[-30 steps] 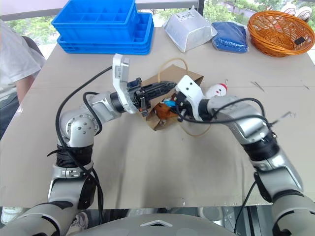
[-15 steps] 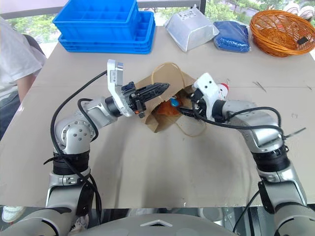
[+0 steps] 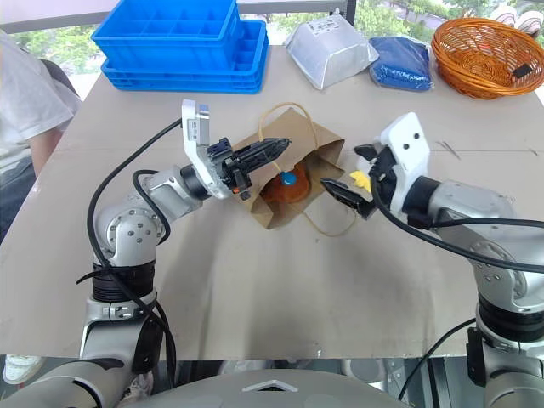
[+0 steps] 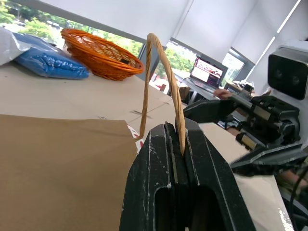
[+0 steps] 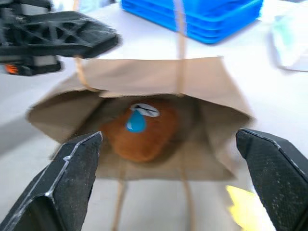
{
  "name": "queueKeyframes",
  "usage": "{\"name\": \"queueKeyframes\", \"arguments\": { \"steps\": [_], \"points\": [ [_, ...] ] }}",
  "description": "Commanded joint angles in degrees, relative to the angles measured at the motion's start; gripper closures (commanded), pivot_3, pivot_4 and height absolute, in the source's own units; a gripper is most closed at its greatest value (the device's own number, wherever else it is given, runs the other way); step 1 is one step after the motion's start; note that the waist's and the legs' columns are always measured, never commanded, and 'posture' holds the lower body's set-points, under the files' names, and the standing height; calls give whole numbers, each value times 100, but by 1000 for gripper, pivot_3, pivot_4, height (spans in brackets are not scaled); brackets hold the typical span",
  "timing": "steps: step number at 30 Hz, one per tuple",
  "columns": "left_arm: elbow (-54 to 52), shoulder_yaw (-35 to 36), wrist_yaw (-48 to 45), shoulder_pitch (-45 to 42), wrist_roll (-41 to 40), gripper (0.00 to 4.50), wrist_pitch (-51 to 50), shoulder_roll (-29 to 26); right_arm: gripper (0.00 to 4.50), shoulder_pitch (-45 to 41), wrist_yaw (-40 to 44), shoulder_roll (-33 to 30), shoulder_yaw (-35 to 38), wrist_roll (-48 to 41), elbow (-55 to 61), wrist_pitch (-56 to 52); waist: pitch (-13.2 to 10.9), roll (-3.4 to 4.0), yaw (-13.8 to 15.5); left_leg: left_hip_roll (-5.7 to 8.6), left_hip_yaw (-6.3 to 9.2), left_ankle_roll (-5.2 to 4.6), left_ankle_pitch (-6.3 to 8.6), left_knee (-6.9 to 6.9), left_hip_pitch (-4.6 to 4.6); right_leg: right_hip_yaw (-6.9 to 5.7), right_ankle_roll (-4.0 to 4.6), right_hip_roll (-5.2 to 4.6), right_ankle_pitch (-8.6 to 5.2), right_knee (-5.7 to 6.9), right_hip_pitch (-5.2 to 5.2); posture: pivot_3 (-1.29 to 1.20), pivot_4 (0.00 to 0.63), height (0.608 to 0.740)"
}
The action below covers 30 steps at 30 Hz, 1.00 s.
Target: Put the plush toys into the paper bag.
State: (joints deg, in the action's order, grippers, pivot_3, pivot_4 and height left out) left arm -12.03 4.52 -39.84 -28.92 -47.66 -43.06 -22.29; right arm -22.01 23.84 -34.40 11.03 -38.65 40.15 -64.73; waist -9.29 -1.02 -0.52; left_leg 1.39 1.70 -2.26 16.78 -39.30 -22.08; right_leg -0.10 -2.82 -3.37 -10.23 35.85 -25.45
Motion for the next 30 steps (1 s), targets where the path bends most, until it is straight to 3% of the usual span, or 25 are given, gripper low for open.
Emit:
{"name": "queueKeyframes", "arguments": {
  "steps": [1, 5, 11, 14, 21, 22, 26, 30],
  "points": [
    [-87, 103, -55, -105, -13, 4500, 114, -20, 33, -5, -148, -151, 184, 232, -222, 203, 0, 0, -11, 0, -1, -1, 0, 0, 1, 1, 0, 0, 0, 0, 0, 0, 150, 740],
    [-79, 90, -52, -132, 8, 4500, 124, -8, 33, -155, -414, -166, -568, 1105, -1427, 666, 0, 0, -30, -4, -7, -3, 1, 1, 10, 8, 0, 11, 0, 2, 4, 0, 150, 740],
    [-161, 115, 2, -84, 0, 4500, 114, -14, 33, -875, -559, 632, -1351, 2010, -3900, 1655, -3, 5, -46, -9, -33, 1, -1, 2, 17, 35, 1, 25, 0, 1, 2, 0, 150, 740],
    [-227, 145, 46, -44, -12, 4500, 108, -27, 832, -1038, -550, 788, -1524, 2340, -4495, 2120, -3, 5, -34, -10, -27, 2, -2, 4, 16, 35, 1, 26, 0, 2, 1, 0, 150, 740],
    [-345, 239, 156, 94, -51, 4500, 79, -34, 4244, -773, -238, 820, -1380, 2377, -3992, 2606, -3, 6, -13, -9, -20, 3, -2, 3, 10, 37, 0, 20, 1, 1, 0, 0, 150, 740],
    [-357, 252, 163, 103, -58, 4500, 74, -29, 4430, -679, -163, 780, -1352, 2359, -3818, 2678, -3, 6, -12, -10, -17, 3, -2, 4, 10, 35, 0, 20, 1, 1, 0, 0, 150, 740],
    [-318, 311, 204, 57, -105, 4500, 51, -15, 4430, -155, 193, 494, -1087, 2021, -2773, 2379, -3, 7, -10, -11, -13, 3, -2, 4, 9, 32, 0, 22, 1, 1, 0, 0, 150, 740],
    [-216, 360, 205, -47, -149, 4500, 36, -17, 4430, 550, 919, -196, -821, 1172, -1243, 1583, -3, 5, -1, -10, -14, -3, 2, 3, 9, 32, 0, 20, 1, 0, 0, 0, 150, 740]
  ]
}}
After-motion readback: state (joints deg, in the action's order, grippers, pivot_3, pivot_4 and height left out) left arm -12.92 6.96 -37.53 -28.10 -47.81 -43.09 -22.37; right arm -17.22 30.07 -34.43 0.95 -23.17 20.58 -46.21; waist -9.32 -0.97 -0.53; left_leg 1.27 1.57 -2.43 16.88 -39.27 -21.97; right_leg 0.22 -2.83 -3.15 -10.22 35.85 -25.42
